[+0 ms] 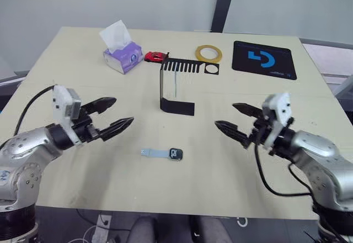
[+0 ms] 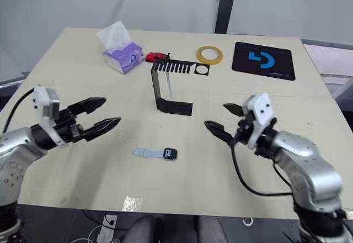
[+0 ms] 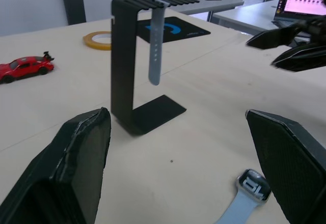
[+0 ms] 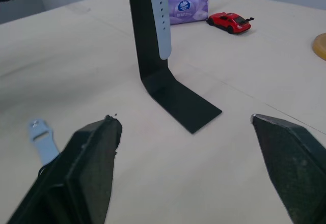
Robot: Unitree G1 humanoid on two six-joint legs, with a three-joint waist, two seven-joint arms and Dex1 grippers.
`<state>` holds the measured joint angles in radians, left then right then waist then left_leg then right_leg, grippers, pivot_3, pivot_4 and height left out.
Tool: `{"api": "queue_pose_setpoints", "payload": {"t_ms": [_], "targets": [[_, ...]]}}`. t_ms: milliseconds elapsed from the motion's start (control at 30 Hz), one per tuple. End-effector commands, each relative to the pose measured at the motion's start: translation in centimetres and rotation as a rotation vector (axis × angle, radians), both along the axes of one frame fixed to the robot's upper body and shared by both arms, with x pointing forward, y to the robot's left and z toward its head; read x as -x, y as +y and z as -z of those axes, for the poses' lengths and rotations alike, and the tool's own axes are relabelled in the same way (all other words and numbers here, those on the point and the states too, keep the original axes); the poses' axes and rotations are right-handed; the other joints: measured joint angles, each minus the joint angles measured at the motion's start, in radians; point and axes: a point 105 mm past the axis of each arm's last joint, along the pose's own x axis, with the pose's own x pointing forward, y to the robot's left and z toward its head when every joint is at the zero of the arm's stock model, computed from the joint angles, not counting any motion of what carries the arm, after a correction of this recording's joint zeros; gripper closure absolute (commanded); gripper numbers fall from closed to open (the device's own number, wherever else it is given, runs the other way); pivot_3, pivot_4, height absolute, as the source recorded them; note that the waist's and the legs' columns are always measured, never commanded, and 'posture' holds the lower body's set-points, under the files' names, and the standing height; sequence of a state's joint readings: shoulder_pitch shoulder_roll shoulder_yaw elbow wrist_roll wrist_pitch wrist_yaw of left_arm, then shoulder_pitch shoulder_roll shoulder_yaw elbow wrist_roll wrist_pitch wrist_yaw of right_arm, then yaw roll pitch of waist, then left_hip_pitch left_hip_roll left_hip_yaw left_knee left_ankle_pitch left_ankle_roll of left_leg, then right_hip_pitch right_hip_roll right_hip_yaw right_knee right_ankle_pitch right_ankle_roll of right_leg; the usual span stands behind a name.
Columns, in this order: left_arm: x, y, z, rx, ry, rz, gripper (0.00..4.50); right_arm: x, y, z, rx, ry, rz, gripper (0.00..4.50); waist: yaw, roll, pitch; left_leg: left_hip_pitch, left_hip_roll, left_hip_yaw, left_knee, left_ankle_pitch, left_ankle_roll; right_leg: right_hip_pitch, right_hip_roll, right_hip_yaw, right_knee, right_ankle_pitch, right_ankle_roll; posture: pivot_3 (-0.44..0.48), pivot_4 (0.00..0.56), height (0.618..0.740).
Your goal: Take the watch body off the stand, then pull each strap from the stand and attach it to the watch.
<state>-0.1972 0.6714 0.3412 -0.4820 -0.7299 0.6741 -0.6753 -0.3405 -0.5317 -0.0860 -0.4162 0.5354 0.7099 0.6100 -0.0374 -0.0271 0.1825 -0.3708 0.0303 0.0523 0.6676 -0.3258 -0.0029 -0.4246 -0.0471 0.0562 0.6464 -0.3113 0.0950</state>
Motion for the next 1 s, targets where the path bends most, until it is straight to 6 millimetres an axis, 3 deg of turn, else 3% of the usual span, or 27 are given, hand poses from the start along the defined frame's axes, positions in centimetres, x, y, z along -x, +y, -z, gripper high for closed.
{"api": "queue_pose_setpoints", "payload": {"t_ms": [33,167,233,600,1000], "targets": [[0.3,-1.8,-1.0,0.003,-0.062,0.0,0.0,-1.0,1.9,-0.1,0.013,-0.043,-0.037,1.78,0.002,0.0,0.0,-0.001,0.0,0.0,0.0,0.0,0.0,-0.001,0.0,0.0,0.001,0.0,0.0,0.0,0.15,0.738],[0.0,-3.6,-1.1,0.015,-0.083,-0.01,0.0,-3.0,3.9,0.7,0.013,-0.038,-0.057,3.74,0.003,0.0,0.0,-0.001,0.0,0.001,0.001,0.001,-0.001,-0.001,0.001,0.001,0.001,0.0,0.0,0.0,0.15,0.738],[-0.2,-4.1,-1.1,0.021,-0.084,-0.03,0.0,-3.9,4.6,1.2,0.022,-0.034,-0.058,4.43,0.003,0.0,0.0,0.0,0.0,0.002,0.001,0.001,-0.001,-0.001,0.002,0.001,0.001,0.0,0.0,0.0,0.15,0.738],[-0.8,-5.2,-0.5,0.031,-0.076,-0.102,0.0,-8.9,6.3,2.9,0.068,-0.028,0.01,4.43,-0.008,0.0,0.0,0.0,0.0,0.004,0.001,0.003,-0.004,-0.002,0.002,0.001,0.002,0.0,0.0,0.0,0.15,0.738],[-2.5,-6.3,-0.2,-0.006,-0.087,-0.16,0.0,-10.4,7.4,4.2,0.085,-0.007,0.018,4.43,-0.022,0.0,0.0,0.0,0.001,0.004,0.001,0.004,-0.007,-0.003,0.002,0.002,0.007,0.0,0.0,0.0,0.15,0.738]]}}
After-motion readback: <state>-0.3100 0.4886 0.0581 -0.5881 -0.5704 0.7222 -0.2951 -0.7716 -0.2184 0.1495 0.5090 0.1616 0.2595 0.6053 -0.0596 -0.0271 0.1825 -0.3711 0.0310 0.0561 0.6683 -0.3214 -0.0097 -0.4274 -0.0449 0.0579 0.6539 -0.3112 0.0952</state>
